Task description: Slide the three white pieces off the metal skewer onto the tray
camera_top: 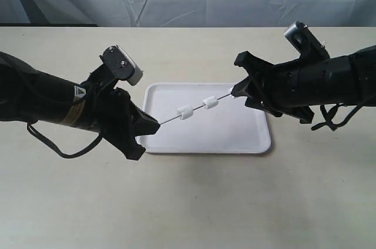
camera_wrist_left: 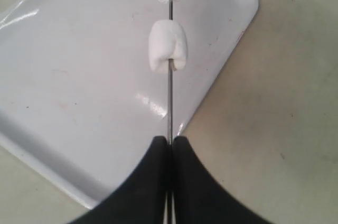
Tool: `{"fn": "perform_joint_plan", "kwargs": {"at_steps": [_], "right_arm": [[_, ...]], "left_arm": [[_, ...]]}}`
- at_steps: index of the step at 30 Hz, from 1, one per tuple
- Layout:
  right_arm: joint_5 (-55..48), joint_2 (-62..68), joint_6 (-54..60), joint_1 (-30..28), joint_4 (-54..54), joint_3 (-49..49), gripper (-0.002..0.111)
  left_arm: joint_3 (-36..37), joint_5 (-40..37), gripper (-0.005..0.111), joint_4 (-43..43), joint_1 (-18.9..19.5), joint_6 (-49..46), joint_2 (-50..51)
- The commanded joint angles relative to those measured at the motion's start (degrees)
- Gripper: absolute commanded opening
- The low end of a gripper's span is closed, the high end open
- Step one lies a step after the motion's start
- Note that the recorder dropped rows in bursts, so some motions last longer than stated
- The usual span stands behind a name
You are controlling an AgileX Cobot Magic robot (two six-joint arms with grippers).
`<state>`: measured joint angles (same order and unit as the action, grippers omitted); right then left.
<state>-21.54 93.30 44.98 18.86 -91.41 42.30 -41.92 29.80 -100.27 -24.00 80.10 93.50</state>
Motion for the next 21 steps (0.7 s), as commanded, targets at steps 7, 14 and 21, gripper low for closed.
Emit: {"fn": "perform_joint_plan", "kwargs": {"at_steps": [7,14,21], "right_arm": [[-1.4,1.5,8.3,-0.1,-8.5,-0.3,0.037],[-3.5,1.9,8.3,-0.1,-8.5,-0.3,0.037],[-4.2,1.9,7.8,0.0,-8.5,-4.6,0.037]], "left_arm": [[1.1,0.9,0.0,0.3,-0.2,0.8,-2.6],[1.6,-1.4,0.0,0.3,-0.2,0.6,-3.5],[1.6,-3.7,0.0,0.3,-0.2,0.3,-3.5]]}}
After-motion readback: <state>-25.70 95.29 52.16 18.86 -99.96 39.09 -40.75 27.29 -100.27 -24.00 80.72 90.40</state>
